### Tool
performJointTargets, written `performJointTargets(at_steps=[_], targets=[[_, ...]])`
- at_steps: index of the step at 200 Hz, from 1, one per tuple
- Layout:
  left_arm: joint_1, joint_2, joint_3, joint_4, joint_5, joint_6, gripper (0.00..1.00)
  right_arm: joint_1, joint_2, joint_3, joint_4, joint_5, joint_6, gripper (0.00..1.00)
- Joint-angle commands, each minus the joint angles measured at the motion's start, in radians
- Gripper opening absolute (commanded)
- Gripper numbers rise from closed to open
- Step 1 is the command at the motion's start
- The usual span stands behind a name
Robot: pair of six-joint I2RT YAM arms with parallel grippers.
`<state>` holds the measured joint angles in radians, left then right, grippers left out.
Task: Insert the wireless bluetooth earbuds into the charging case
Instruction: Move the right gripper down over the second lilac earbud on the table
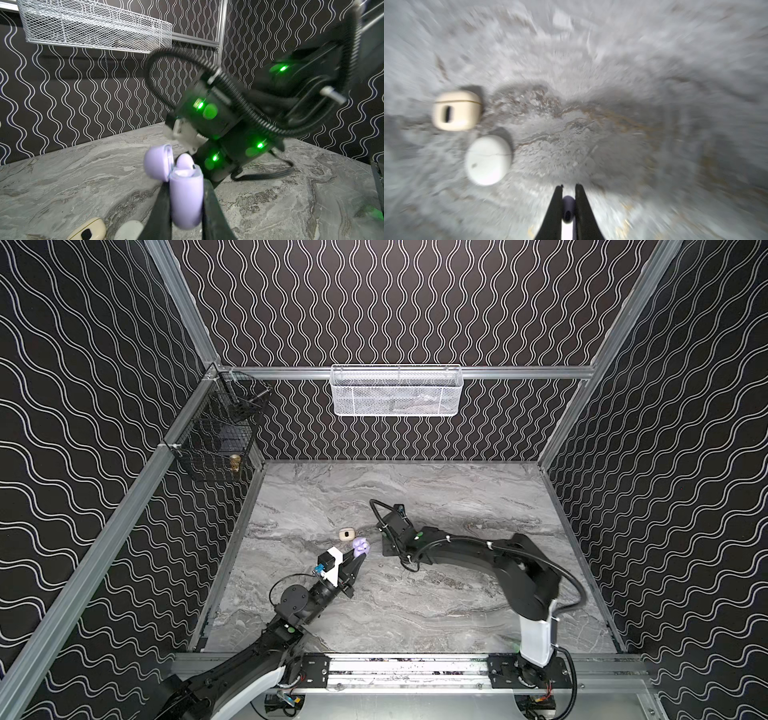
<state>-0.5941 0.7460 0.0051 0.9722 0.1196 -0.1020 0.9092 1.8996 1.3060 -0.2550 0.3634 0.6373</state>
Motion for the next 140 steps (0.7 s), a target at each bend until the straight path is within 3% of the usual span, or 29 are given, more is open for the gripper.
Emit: performJointTargets(at_steps=[1,36,74,91,106,124,140], targets=[[0.001,0.010,-0.031,0.062,0.039,0.006,0.00,0.022,-0.137,-0.065,0.030,0.102,0.025,0.09],[0.001,0.062,-0.053,0.196,0.097,0.010,0.00,0.155,-0.359,-0.135,0.047,0.325,0.034,0.09],[0.001,0.096,-0.053,0.262,0.153,0.016,0.00,0.337,-0.500,-0.191,0.198,0.498,-0.038,0.09],[0.001,0.087,-0.053,0.248,0.140,0.021,0.00,0.349,-0.507,-0.200,0.248,0.467,-0.066,0.12],[0.001,0.060,-0.052,0.194,0.098,0.015,0.00,0.329,-0.494,-0.191,0.183,0.446,-0.019,0.14],[0.002,0.010,-0.052,0.113,0.043,0.006,0.00,0.287,-0.480,-0.217,0.102,0.450,0.040,0.25],[0.001,-0.037,-0.051,0.044,-0.003,0.004,0.00,0.224,-0.460,-0.248,0.050,0.344,0.071,0.29]])
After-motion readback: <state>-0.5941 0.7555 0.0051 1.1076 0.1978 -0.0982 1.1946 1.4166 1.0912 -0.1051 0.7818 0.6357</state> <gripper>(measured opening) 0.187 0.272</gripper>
